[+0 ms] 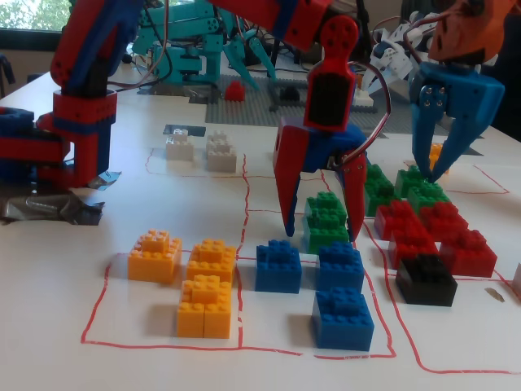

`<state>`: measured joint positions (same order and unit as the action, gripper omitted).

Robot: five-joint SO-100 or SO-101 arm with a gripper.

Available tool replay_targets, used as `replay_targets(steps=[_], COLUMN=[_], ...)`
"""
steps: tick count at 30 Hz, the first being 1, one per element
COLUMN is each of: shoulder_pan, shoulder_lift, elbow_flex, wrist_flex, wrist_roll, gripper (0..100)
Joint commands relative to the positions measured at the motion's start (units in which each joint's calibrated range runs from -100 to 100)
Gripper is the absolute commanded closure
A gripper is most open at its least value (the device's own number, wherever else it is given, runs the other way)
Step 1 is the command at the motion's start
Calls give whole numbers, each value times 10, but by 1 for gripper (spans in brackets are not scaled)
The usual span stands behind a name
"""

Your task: Grab the block and put it in the grey marker

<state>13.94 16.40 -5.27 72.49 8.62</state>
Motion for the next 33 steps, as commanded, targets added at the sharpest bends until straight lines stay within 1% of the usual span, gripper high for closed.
replay_targets(steps=[1,4,6,7,8,20,33], shoulder_pan=[-8,-11,-12,-13,-14,-23,6], shoulder_lift=[-18,-10,-6,-5,-4,-31,-89], elbow_flex=[-52,-55,-58,-60,-61,-64,-54], wrist_flex=[0,0,0,0,0,15,49], wrist_roll=[-4,-3,-2,-2,-1,4,13], gripper=[76,84,96,99,100,100,100])
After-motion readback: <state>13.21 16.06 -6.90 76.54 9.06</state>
